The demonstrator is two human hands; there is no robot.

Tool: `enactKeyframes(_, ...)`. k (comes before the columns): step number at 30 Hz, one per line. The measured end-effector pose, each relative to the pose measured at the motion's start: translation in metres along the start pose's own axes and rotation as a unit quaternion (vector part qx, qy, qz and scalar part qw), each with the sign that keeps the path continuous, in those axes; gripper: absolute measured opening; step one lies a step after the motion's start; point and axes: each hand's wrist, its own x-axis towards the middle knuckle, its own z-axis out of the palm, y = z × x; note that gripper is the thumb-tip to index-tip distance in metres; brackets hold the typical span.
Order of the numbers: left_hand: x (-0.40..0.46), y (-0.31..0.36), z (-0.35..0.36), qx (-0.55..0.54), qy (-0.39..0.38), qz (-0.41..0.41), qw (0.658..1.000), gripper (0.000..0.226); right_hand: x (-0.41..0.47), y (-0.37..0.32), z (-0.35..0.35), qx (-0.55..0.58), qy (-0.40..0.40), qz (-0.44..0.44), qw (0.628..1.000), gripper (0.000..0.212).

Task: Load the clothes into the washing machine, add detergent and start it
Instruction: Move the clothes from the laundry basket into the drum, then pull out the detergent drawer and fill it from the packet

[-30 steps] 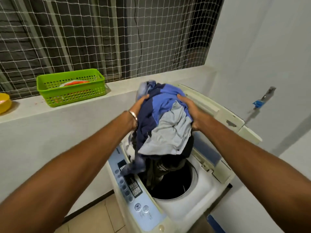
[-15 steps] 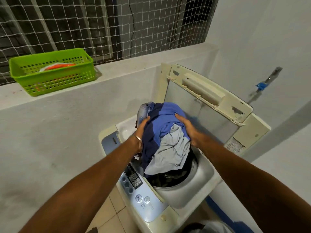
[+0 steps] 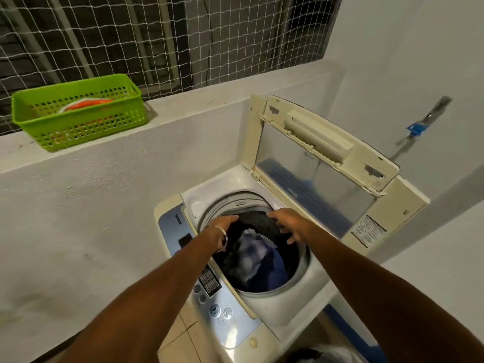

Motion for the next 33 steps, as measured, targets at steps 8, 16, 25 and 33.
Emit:
enactKeyframes(8,-0.028,0.008,0.008,0.063,0.001,0.076,0.995,0.04,-0.018,-0.01,-0.022,-0.085,0.014,-0.116,0.99,0.035)
enactKeyframes(16,-0.051,0.04,0.037,0.168,-0.012,0.202,0.965,0.03,-0.034,-0.026,-0.047,-0.114,0.06,-0.203,0.971,0.05)
enactKeyframes(25,-0.015,0.105,0.047,0.224,-0.11,0.227,0.941,0.042,-0.023,-0.056,-0.053,-0.084,0.143,-0.2,0.966,0.036)
enactKeyframes(33,0.038,0.131,0.015,0.33,-0.179,0.237,0.896,0.022,0.001,-0.08,-0.003,-0.069,0.188,-0.133,0.971,0.031)
